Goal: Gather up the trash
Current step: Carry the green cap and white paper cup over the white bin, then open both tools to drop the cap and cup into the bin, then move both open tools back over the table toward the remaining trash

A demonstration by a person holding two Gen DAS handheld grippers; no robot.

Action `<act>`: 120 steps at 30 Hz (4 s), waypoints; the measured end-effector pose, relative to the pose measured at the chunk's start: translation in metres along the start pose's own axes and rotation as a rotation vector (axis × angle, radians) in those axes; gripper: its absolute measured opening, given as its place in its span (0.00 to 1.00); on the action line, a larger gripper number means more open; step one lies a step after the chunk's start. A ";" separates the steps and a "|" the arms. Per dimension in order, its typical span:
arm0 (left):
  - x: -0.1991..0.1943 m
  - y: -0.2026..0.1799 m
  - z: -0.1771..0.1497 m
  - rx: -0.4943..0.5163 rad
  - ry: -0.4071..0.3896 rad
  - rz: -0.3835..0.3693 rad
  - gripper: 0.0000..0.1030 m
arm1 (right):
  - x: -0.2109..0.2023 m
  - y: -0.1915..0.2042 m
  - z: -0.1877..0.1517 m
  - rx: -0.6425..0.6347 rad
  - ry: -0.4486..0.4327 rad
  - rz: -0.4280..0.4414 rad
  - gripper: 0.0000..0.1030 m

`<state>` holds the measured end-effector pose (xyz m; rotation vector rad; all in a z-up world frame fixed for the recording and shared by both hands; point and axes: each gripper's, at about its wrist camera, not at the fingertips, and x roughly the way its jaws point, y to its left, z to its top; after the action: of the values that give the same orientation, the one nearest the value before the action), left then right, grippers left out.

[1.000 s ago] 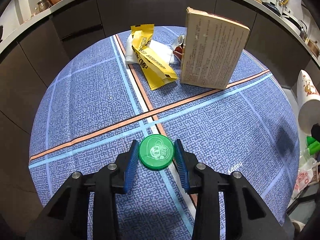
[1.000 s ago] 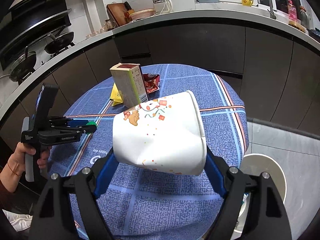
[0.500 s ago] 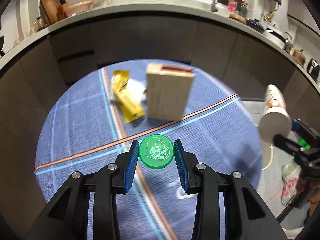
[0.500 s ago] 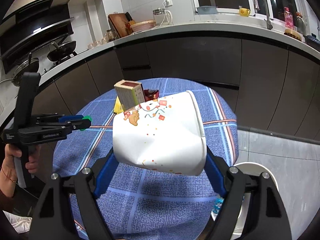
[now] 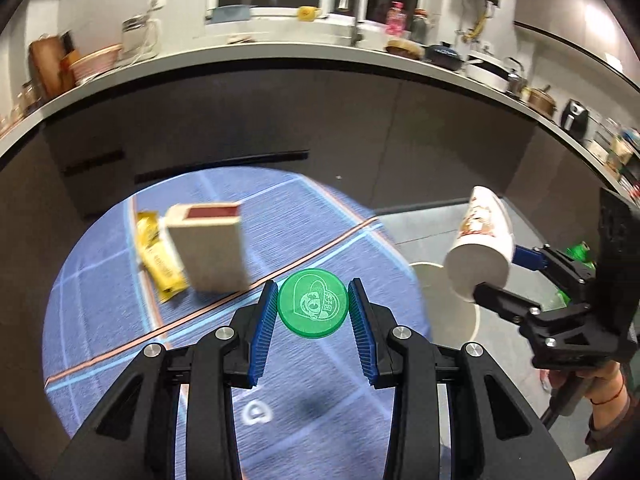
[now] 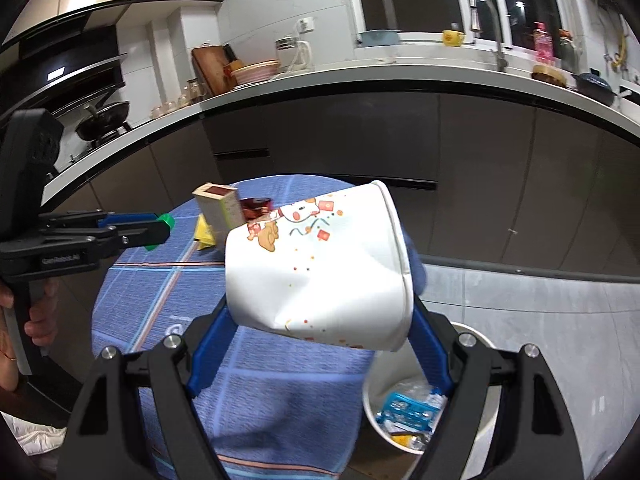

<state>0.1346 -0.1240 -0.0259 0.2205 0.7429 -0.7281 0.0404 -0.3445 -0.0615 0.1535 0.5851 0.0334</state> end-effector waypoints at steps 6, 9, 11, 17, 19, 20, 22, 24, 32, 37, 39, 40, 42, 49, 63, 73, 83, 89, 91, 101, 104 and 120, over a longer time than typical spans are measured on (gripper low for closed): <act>0.015 -0.038 0.016 0.049 0.004 -0.087 0.33 | -0.013 -0.034 -0.014 0.040 0.015 -0.068 0.78; 0.026 -0.055 0.020 0.065 0.015 -0.128 0.33 | -0.014 -0.049 -0.024 0.057 0.032 -0.094 0.78; 0.035 -0.067 0.023 0.078 0.025 -0.150 0.33 | -0.014 -0.060 -0.032 0.071 0.047 -0.111 0.78; 0.074 -0.103 0.029 0.104 0.091 -0.223 0.33 | -0.003 -0.089 -0.060 0.121 0.105 -0.137 0.78; 0.086 -0.112 0.029 0.112 0.117 -0.242 0.33 | 0.004 -0.099 -0.070 0.144 0.128 -0.141 0.78; 0.095 -0.117 0.028 0.121 0.134 -0.252 0.33 | 0.007 -0.102 -0.074 0.154 0.138 -0.141 0.78; 0.109 -0.126 0.026 0.141 0.156 -0.257 0.33 | 0.015 -0.111 -0.085 0.175 0.161 -0.141 0.78; 0.126 -0.132 0.022 0.148 0.192 -0.277 0.33 | 0.023 -0.117 -0.093 0.187 0.181 -0.136 0.78; 0.189 -0.150 0.005 0.179 0.314 -0.292 0.33 | 0.056 -0.134 -0.120 0.191 0.273 -0.118 0.78; 0.219 -0.152 -0.002 0.171 0.365 -0.281 0.33 | 0.072 -0.139 -0.128 0.193 0.303 -0.104 0.78; 0.227 -0.152 -0.003 0.168 0.376 -0.280 0.33 | 0.079 -0.142 -0.131 0.189 0.321 -0.099 0.78; 0.229 -0.152 -0.004 0.170 0.378 -0.279 0.34 | 0.081 -0.143 -0.134 0.187 0.330 -0.101 0.78; 0.234 -0.152 -0.004 0.177 0.380 -0.273 0.34 | 0.083 -0.144 -0.133 0.185 0.337 -0.102 0.78; 0.240 -0.161 -0.005 0.182 0.372 -0.260 0.45 | 0.085 -0.144 -0.135 0.170 0.335 -0.101 0.80; 0.215 -0.166 0.009 0.161 0.253 -0.258 0.85 | 0.058 -0.140 -0.134 0.104 0.274 -0.108 0.97; 0.184 -0.149 0.014 0.146 0.221 -0.238 0.88 | 0.050 -0.125 -0.120 0.087 0.249 -0.115 0.97; 0.126 -0.092 0.013 -0.015 0.156 -0.195 0.92 | 0.032 -0.102 -0.086 0.113 0.186 -0.068 0.97; 0.074 -0.027 -0.007 -0.202 0.090 -0.142 0.92 | 0.028 -0.065 -0.059 0.050 0.146 0.000 0.97; 0.061 -0.012 -0.013 -0.242 0.080 -0.099 0.92 | 0.029 -0.054 -0.051 0.027 0.137 0.013 0.97; 0.000 0.082 -0.054 -0.414 0.067 0.089 0.92 | 0.052 0.009 0.009 -0.052 0.101 0.137 0.84; -0.009 0.102 -0.064 -0.451 0.055 0.099 0.92 | 0.063 0.030 0.030 -0.075 0.092 0.184 0.79; -0.013 0.168 -0.082 -0.518 0.042 0.137 0.92 | 0.185 0.122 0.096 -0.291 0.105 0.190 0.78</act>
<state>0.1970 0.0411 -0.0878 -0.1836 0.9215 -0.3835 0.2494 -0.2234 -0.0651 -0.0767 0.6621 0.3110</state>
